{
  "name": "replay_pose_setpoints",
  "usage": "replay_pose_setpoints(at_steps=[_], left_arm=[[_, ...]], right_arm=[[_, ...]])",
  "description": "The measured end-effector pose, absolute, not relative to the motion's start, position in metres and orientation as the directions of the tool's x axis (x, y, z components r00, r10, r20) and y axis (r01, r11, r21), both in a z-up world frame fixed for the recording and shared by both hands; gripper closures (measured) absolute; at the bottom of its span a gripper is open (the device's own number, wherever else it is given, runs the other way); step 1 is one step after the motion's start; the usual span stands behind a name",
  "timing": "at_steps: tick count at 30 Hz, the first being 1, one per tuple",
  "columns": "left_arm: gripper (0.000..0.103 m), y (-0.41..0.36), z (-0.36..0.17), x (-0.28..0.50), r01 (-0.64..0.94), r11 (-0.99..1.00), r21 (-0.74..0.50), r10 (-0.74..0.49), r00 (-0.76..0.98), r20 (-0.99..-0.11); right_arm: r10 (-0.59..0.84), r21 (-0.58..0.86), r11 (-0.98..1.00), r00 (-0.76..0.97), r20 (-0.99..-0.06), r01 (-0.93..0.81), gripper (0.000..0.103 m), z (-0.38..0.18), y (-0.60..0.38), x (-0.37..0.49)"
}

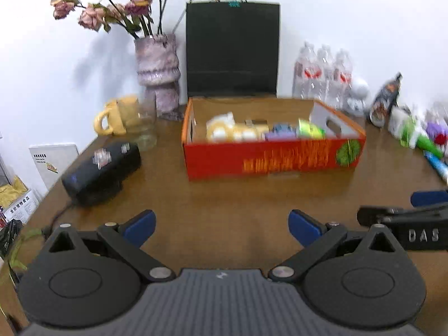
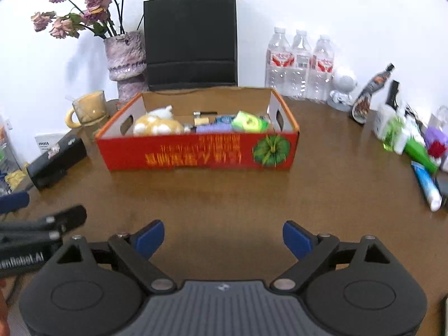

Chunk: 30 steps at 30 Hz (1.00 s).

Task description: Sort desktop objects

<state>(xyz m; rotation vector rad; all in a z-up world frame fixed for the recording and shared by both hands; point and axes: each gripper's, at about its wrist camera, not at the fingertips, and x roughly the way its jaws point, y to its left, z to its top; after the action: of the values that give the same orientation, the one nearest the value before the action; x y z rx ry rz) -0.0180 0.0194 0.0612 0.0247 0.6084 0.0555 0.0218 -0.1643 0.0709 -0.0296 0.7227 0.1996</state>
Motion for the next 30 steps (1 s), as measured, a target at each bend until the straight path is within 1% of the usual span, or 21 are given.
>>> replay_pose_setpoints(at_steps=[5,9,11,17,20,30], left_arm=[[0.000,0.021,0.024,-0.031,-0.039,0.998,0.045,0.058,0.799,-0.599],[0.000,0.024,0.008,-0.029,-0.051,0.998,0.045,0.068,0.779,-0.623],[0.000,0.025,0.003,-0.028,-0.052,0.998,0.036,0.063,0.770,-0.634],[0.000,0.024,-0.001,-0.025,-0.044,0.998,0.039,0.058,0.770,-0.636],[0.000,0.025,-0.002,-0.022,-0.046,0.999,0.021,0.049,0.766,-0.641],[0.000,0.026,-0.002,-0.020,-0.047,0.999,0.008,0.041,0.765,-0.643]], right_arm=[[0.132,0.019,0.987,0.743,-0.656,-0.158,0.011,0.032,-0.161,0.006],[0.131,0.023,0.988,0.732,-0.669,-0.155,0.011,0.016,-0.157,0.003],[0.120,0.003,0.987,0.731,-0.672,-0.160,0.010,0.009,-0.154,0.001],[0.100,-0.003,0.991,0.759,-0.643,-0.133,0.002,0.001,-0.155,0.001],[0.102,0.016,0.993,0.756,-0.646,-0.119,0.000,0.001,-0.157,0.004],[0.118,0.020,0.990,0.755,-0.644,-0.138,0.000,0.000,-0.158,0.007]])
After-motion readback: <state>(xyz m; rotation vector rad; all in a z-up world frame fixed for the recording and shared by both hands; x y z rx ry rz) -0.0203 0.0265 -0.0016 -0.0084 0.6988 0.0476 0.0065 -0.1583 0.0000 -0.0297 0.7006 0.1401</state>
